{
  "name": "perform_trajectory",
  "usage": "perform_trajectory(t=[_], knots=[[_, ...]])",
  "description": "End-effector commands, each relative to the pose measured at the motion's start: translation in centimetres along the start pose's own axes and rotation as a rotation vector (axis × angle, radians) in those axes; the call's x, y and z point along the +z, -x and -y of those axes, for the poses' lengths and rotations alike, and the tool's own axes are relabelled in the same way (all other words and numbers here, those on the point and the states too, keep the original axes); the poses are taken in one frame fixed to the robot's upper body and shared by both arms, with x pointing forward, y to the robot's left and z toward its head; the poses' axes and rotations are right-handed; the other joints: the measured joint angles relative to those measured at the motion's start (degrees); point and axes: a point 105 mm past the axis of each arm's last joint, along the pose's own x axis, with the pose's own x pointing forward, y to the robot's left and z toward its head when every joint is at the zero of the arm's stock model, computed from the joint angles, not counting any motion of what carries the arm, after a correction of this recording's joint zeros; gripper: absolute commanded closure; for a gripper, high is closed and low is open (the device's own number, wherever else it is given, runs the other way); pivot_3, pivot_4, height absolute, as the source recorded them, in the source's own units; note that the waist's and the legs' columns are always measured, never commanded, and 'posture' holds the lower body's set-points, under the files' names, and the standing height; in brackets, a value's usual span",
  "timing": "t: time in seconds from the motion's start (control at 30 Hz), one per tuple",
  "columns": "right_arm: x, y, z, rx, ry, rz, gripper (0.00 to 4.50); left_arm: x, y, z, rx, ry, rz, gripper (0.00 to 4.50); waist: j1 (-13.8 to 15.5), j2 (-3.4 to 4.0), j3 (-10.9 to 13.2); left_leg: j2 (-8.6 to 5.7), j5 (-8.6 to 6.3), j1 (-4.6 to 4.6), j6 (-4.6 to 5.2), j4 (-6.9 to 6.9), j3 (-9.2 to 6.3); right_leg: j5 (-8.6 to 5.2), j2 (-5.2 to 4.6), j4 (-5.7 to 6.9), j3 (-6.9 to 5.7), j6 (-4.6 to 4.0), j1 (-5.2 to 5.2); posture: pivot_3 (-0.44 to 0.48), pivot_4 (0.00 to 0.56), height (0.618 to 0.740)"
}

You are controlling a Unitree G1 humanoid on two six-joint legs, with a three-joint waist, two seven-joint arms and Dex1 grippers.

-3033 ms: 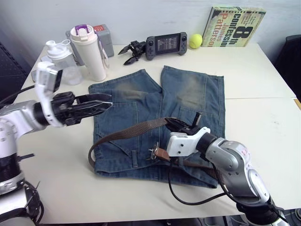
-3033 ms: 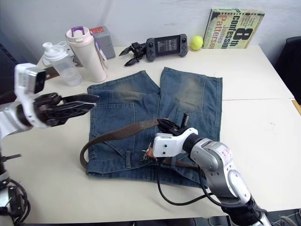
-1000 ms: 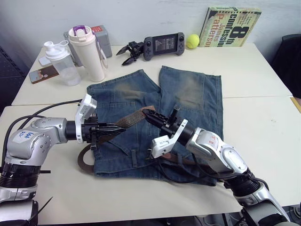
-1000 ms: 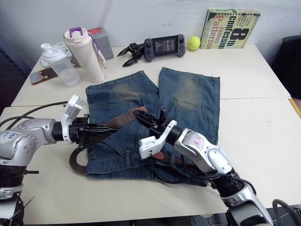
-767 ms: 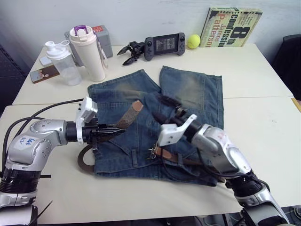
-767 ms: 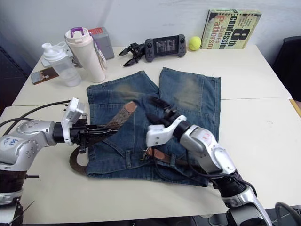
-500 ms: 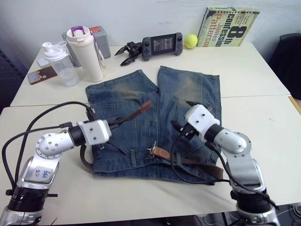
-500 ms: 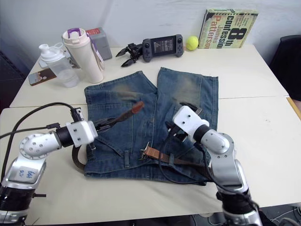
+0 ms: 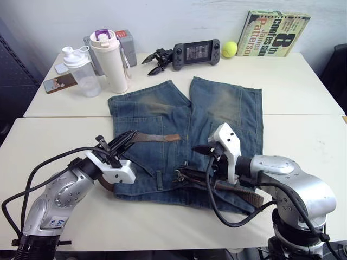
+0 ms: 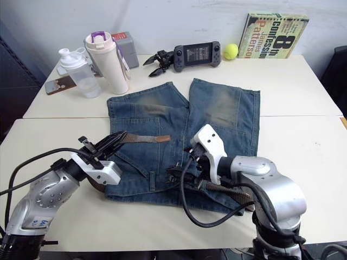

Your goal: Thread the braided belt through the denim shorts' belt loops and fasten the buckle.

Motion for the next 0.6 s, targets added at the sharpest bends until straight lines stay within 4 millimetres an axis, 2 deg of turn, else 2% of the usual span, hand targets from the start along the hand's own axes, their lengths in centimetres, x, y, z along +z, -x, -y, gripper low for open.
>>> perform_trajectory(t=[0.03,0.1,0.17,0.27,0.43,0.6], knots=[[0.0,-0.2,0.5,-0.011,-0.13,0.034,0.02,0.8,0.1,-1.1,0.059,-0.026,0.031,4.5,-0.1,0.0,0.0,0.03,0.0,0.0,0.0,-0.03,0.0,0.0,0.01,0.03,0.0,0.0,0.0,0.0,0.15,0.739],[-0.2,-0.5,0.5,0.064,-0.333,0.084,0.02,1.0,0.1,-1.1,0.061,-0.039,0.041,4.5,-0.14,-0.01,-0.01,0.08,0.01,0.0,-0.02,-0.09,0.0,0.0,0.02,0.1,0.0,0.0,0.0,0.0,0.15,0.739],[0.0,-0.7,0.2,0.154,-0.456,0.15,0.02,1.0,0.1,-1.1,0.065,-0.044,0.047,4.5,-0.22,-0.01,-0.01,0.12,0.02,0.0,-0.04,-0.14,0.01,0.0,0.04,0.13,-0.01,0.01,0.0,0.0,0.15,0.739],[0.3,-1.6,1.2,0.193,-0.666,0.265,0.02,1.4,0.1,-1.2,0.075,-0.054,0.074,4.5,-0.43,-0.01,-0.01,0.1,0.02,0.0,-0.04,-0.16,0.02,0.0,0.04,0.14,-0.05,0.01,0.0,0.0,0.15,0.739],[2.5,-2.8,1.9,0.242,-0.887,0.414,0.02,1.6,0.1,-0.8,0.064,-0.065,0.087,4.5,-0.65,0.04,0.0,0.12,0.03,0.0,-0.06,-0.18,0.03,0.01,0.03,0.16,-0.04,0.01,-0.01,0.0,0.15,0.739],[3.6,-2.7,1.5,0.244,-1.025,0.439,0.02,1.7,0.1,-0.9,0.066,-0.075,0.092,4.5,-1.17,0.06,0.01,0.11,0.03,-0.06,-0.05,-0.24,0.08,0.01,0.01,0.11,0.0,0.02,-0.03,0.0,0.15,0.739]])
